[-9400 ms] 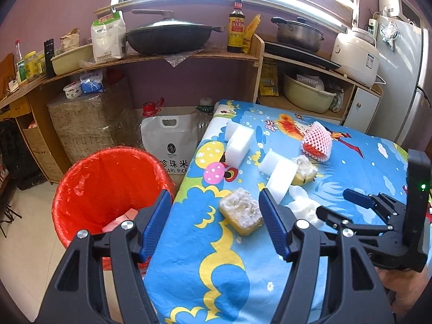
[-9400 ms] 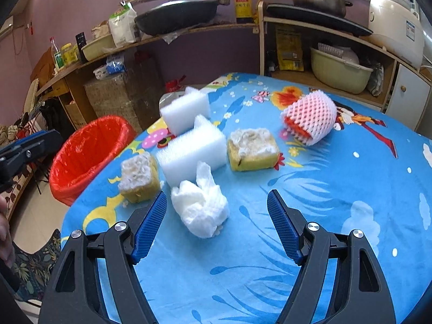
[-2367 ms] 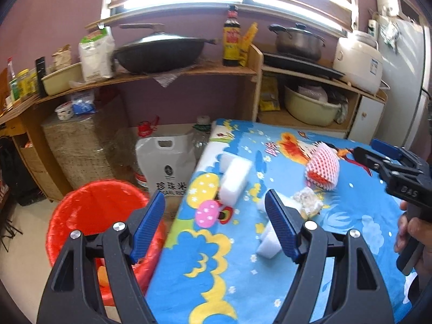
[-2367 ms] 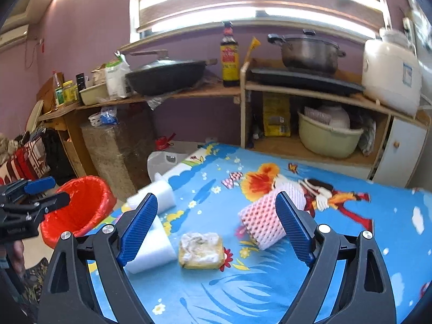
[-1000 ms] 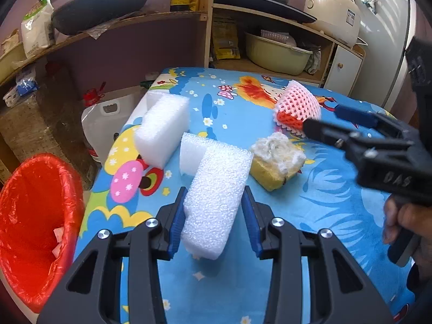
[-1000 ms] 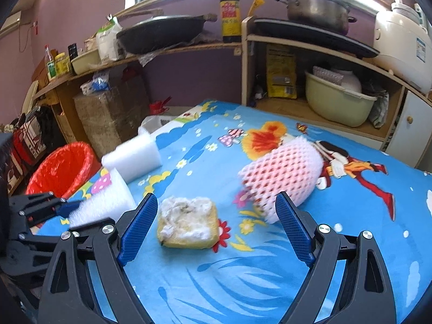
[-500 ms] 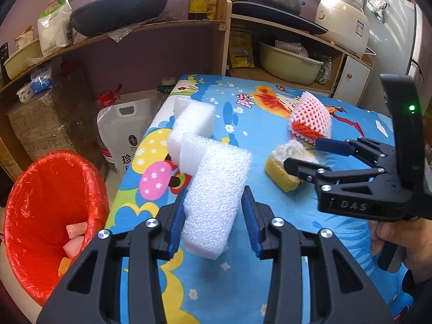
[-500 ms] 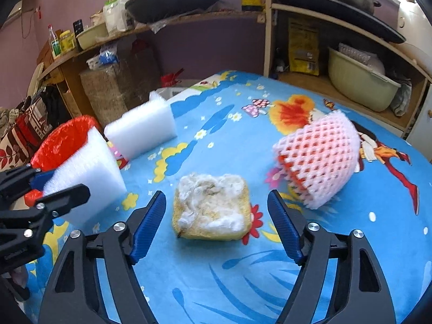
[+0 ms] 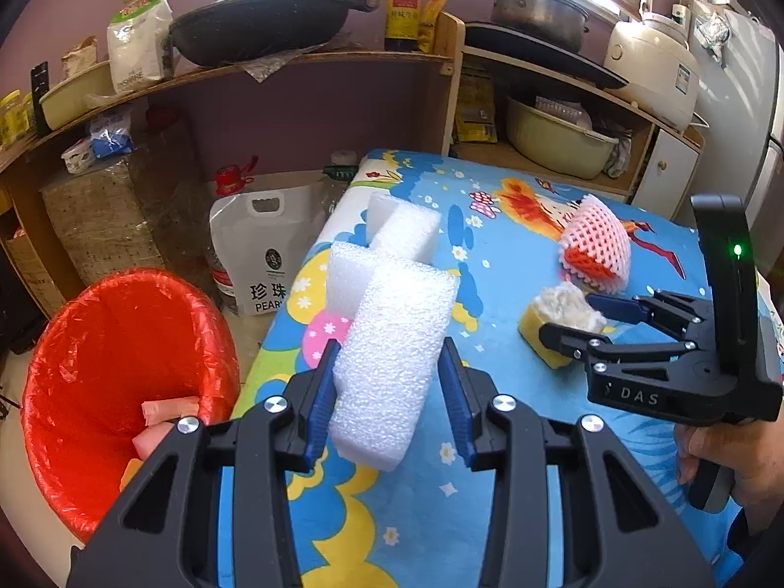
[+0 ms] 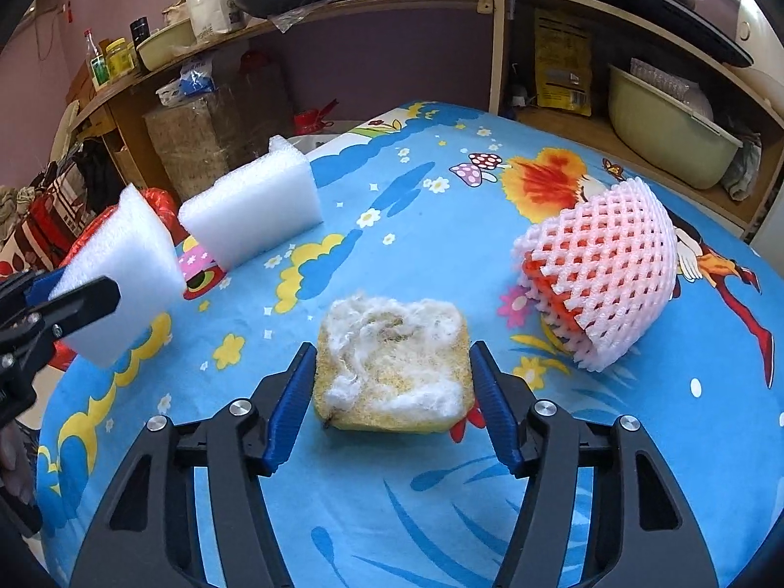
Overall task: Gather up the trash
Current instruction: 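Grasp the white foam block with the left tool while the right tool closes on the yellow sponge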
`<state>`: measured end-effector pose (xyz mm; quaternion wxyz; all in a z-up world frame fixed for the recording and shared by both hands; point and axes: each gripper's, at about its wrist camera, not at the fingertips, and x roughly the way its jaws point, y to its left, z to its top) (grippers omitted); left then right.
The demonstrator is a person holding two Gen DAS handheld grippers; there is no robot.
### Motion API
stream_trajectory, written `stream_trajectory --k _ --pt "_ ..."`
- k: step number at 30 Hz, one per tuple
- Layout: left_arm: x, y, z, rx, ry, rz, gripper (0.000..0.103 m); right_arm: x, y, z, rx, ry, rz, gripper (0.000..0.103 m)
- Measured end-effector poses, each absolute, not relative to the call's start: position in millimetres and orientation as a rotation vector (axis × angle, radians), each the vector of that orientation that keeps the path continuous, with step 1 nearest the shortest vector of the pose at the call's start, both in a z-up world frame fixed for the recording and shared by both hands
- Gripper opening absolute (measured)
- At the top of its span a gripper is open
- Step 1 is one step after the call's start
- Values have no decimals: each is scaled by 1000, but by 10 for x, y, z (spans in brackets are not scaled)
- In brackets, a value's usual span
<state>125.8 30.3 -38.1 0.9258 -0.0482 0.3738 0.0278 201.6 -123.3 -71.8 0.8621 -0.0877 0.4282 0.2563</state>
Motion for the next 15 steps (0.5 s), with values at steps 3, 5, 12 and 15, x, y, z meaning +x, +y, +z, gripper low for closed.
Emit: stream_trajectory --k 3,5,12,15 --pt "1245 321 -349 -101 759 67 39 2015 -1229 -727 -185 897 538 60" --pt "1231 344 -330 -104 755 73 39 2015 -1231 -725 -184 896 537 60" --pt "1172 409 -285 -107 744 90 39 2002 -1208 -739 -188 892 532 64" --pt "1136 494 -249 -115 735 110 39 1990 -1216 -725 -183 882 532 61"
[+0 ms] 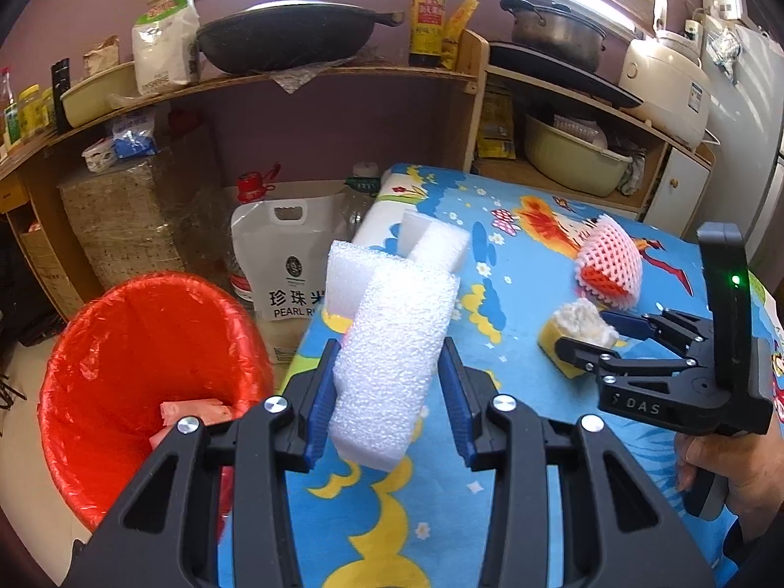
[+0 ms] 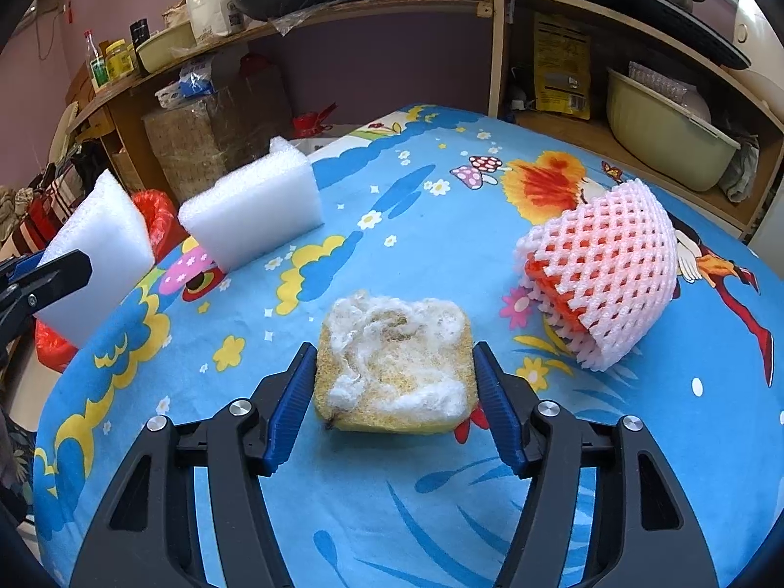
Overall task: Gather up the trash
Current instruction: 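Grasp the white foam block with the left tool while the right tool closes on the yellow sponge, then carry the foam block and yellow sponge over the red bin with both tools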
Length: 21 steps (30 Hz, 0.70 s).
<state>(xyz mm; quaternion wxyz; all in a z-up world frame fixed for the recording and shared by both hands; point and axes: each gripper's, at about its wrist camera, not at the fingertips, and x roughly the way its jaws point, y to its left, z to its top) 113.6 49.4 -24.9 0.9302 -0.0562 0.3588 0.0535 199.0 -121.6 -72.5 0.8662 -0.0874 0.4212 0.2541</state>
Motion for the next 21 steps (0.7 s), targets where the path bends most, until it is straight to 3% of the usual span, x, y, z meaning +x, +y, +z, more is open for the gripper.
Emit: stream_trajectory --k 21 --pt "609 1586 94 -237 630 295 39 1508 -742 -166 -230 753 613 58"
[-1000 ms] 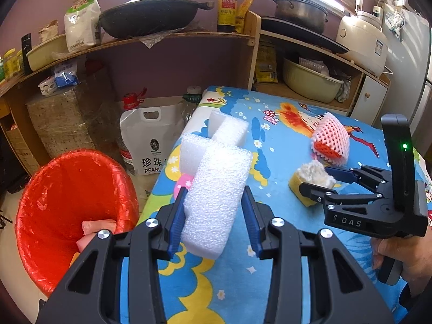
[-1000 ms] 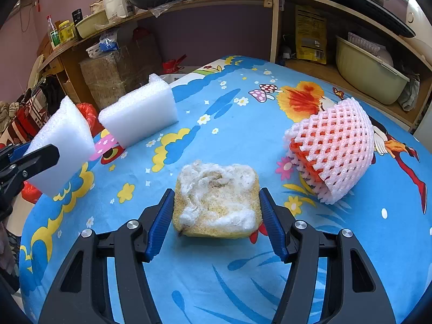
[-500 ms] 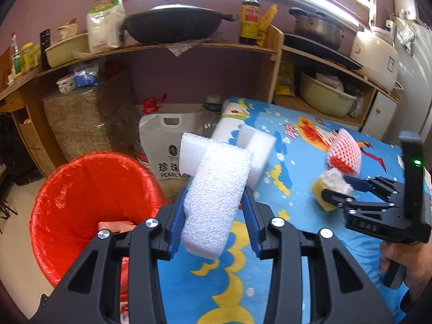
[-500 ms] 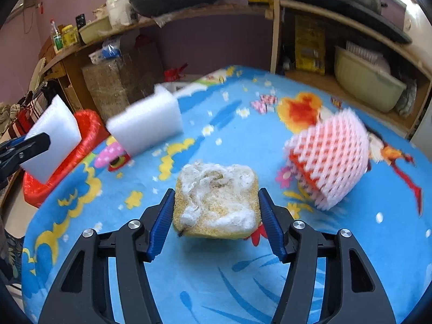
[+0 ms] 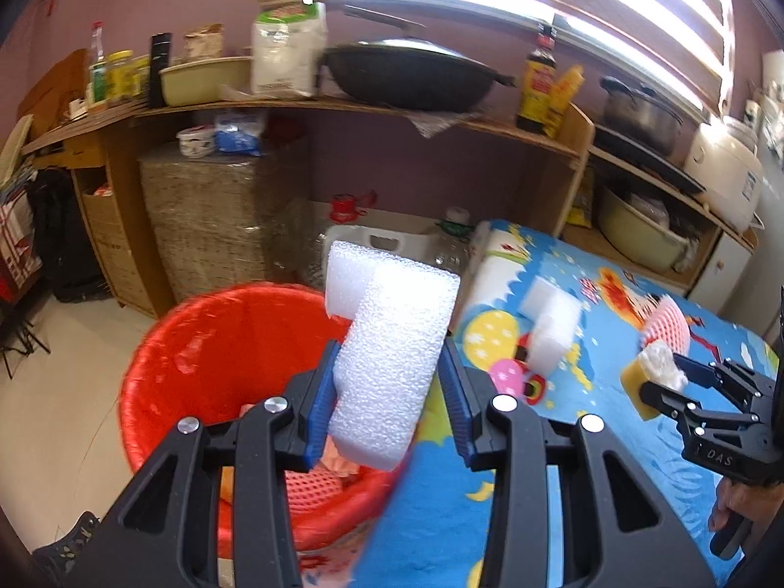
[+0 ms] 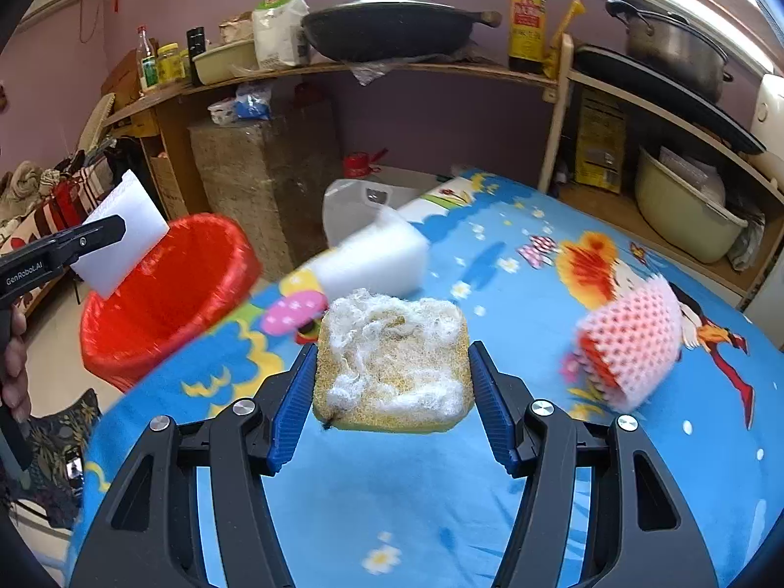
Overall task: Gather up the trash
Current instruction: 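Carry the foam block and yellow sponge over the red bin with both tools, then open both tools to drop the foam block and sponge into the bin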
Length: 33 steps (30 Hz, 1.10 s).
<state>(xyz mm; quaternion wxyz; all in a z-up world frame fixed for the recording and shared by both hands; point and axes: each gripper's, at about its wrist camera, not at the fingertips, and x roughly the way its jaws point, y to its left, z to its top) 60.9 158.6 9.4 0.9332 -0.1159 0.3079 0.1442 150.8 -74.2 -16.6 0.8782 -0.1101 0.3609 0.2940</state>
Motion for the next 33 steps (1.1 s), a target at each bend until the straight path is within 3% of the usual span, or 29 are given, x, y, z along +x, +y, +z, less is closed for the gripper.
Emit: stream_trajectory --k 33 --pt "177 2714 283 -328 539 442 39 1250 1148 237 -230 694 845 59"
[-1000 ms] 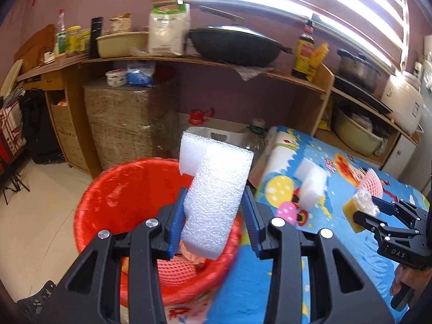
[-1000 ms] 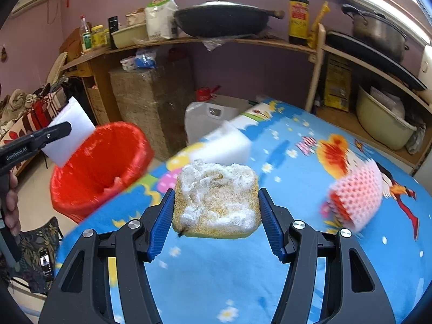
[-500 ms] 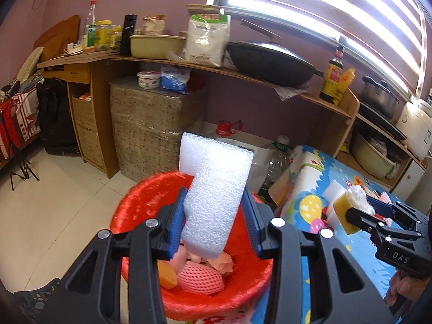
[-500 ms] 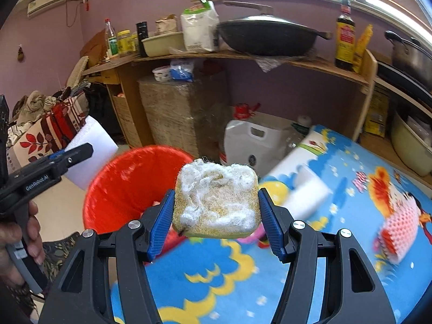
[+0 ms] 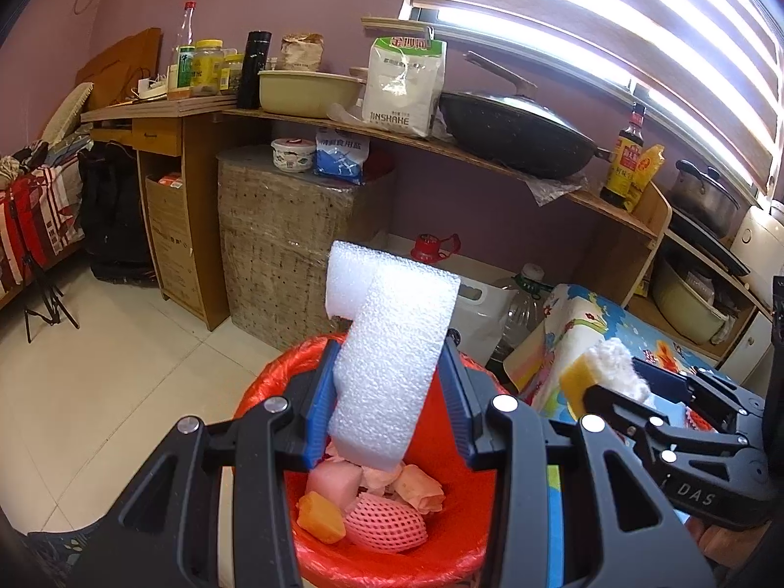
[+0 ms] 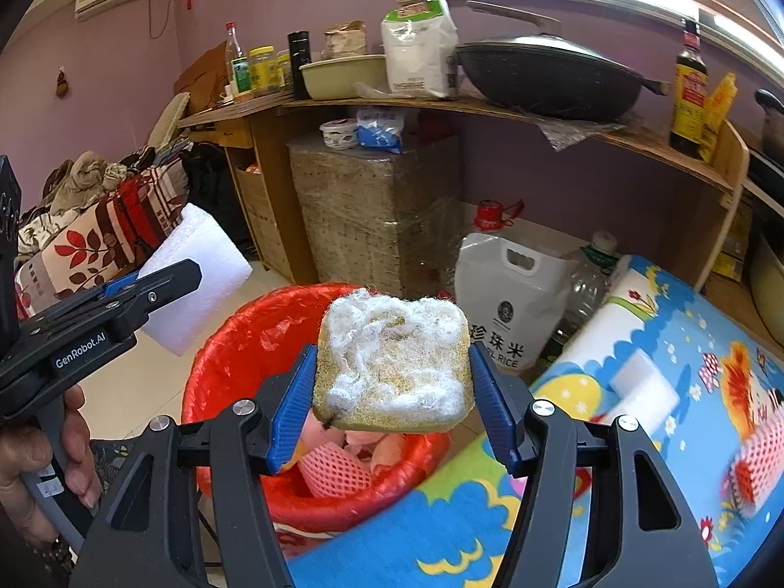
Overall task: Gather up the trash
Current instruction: 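Open both tools to drop the foam block and sponge into the bin, then move the left tool to another white foam block while the right tool approaches the pink foam net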
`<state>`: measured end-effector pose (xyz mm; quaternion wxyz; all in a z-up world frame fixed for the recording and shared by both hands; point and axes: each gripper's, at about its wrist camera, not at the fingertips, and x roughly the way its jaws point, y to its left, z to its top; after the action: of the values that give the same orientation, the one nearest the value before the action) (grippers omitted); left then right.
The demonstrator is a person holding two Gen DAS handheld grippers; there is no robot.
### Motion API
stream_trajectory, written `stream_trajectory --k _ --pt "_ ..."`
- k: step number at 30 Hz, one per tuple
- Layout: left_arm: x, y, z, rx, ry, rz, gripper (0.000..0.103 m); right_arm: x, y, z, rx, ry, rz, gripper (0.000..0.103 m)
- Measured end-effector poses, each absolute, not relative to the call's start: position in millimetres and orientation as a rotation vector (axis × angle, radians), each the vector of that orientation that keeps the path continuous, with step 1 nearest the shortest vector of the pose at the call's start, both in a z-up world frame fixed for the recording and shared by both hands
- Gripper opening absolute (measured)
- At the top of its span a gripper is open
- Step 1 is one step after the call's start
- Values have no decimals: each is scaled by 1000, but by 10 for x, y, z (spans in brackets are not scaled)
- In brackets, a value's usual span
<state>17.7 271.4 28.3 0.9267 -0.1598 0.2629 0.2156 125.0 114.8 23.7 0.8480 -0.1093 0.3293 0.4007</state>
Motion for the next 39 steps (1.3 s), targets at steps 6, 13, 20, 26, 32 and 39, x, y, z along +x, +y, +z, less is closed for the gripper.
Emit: stream_trajectory --k 6,13,20,26,32,39 --pt "179 2782 327 -328 528 452 41 1269 1299 284 -236 682 863 60" --pt "166 2808 355 -325 522 449 64 1287 1382 323 -236 660 875 73" --pt "125 2780 322 -333 534 458 64 1284 1269 350 -235 653 859 76" --pt "136 2651 352 -324 534 434 64 1286 980 434 -224 631 820 78" --pt "226 2403 411 -303 530 392 64 1334 533 505 -209 616 752 79" --pt "393 2029 468 -273 533 336 64 1410 -33 522 -193 610 674 80"
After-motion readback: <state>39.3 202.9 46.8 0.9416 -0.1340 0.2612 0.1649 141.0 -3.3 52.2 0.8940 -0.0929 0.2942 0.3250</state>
